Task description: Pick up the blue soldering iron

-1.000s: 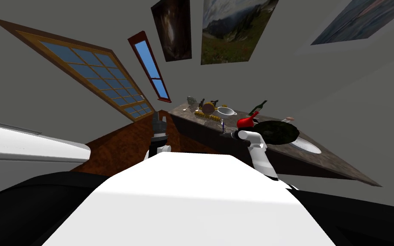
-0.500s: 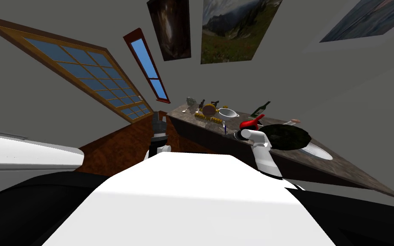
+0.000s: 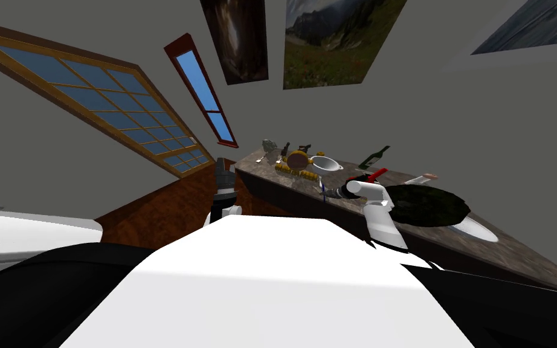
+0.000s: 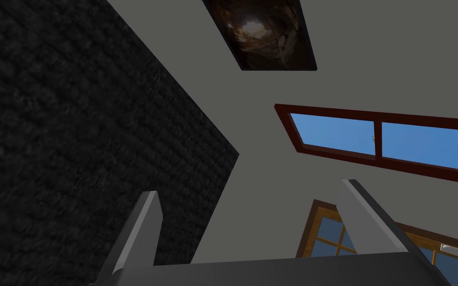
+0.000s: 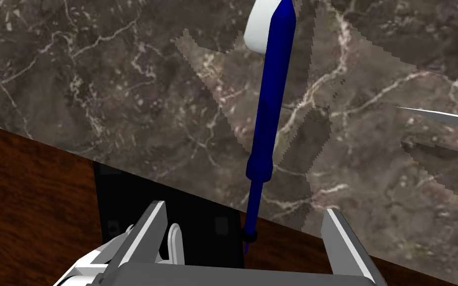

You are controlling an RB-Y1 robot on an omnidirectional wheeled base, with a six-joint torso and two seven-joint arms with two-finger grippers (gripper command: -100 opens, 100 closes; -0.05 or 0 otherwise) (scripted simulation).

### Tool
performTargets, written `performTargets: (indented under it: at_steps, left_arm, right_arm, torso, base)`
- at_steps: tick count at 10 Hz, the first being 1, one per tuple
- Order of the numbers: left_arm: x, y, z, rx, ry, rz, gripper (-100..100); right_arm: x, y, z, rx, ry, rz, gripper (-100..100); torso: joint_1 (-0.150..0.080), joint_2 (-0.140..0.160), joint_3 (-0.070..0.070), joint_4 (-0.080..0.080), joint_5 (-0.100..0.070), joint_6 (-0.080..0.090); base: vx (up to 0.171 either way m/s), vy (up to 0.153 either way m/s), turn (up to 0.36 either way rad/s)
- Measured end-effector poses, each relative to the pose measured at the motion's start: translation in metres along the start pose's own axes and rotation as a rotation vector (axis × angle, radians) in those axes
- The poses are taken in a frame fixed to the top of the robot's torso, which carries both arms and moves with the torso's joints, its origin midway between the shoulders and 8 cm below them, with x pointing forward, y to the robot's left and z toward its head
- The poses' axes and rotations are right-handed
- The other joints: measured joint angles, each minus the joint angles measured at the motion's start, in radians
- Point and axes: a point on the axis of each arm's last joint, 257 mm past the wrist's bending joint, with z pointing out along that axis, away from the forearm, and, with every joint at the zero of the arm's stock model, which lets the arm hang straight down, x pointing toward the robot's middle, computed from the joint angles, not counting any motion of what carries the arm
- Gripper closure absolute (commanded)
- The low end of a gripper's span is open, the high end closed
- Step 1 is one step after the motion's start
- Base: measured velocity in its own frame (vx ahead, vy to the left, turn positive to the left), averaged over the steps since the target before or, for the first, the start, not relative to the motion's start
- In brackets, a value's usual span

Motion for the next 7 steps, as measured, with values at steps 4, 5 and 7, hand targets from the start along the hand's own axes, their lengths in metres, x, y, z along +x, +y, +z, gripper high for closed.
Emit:
performTargets:
  at_steps: [4,5,7]
  left_arm:
    - [0.0,0.0,0.0,0.0,0.0,0.0,0]
    - [0.0,0.0,0.0,0.0,0.0,0.0,0]
    - [0.0,0.0,0.0,0.0,0.0,0.0,0]
  right_arm:
    - [-0.007,0.022,-0.005,-0.038,-0.045,0.069,0]
    - [-0.007,0.021,-0.005,-0.038,-0.045,0.069,-100]
    - [-0.008,0.026,0.007,-0.037,-0.043,0.068,-100]
  torso:
    - [-0.002,0.004,0.002,0.001,0.0,0.0]
    - [-0.002,0.009,0.005,0.002,0.0,0.0]
    - [-0.001,0.011,0.006,0.002,0.0,0.0]
  base:
    - [0.118,0.012,-0.013]
    - [0.015,0.015,-0.014]
    - [0.014,0.023,-0.014]
